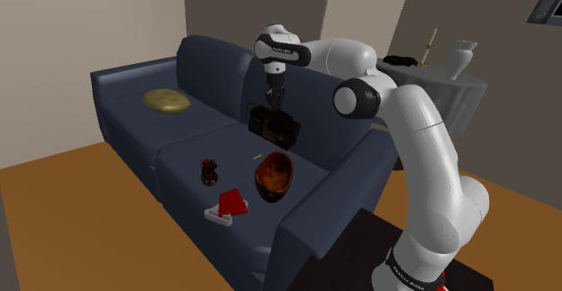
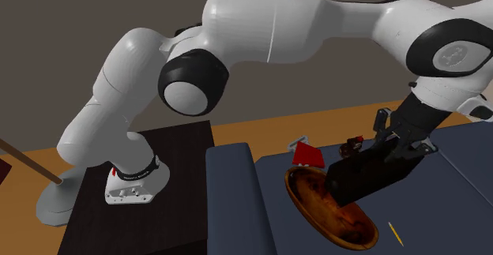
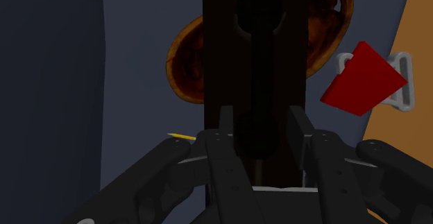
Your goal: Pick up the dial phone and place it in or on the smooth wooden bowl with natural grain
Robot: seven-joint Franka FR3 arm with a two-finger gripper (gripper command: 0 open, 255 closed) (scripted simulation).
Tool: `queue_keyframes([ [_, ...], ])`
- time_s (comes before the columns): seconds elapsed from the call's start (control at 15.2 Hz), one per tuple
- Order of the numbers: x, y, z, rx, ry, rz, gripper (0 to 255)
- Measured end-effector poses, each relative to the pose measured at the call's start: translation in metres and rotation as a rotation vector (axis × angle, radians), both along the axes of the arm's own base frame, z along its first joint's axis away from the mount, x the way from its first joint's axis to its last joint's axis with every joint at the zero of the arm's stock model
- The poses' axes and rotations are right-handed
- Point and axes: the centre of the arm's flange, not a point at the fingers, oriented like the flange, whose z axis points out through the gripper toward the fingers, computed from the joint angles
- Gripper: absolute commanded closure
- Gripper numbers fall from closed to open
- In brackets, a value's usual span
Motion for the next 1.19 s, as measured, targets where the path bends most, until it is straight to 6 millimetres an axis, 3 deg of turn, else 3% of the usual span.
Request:
queue_keyframes([
  [1.19,0.001,0.000,-0.094,0.000,0.000,0.000,255],
])
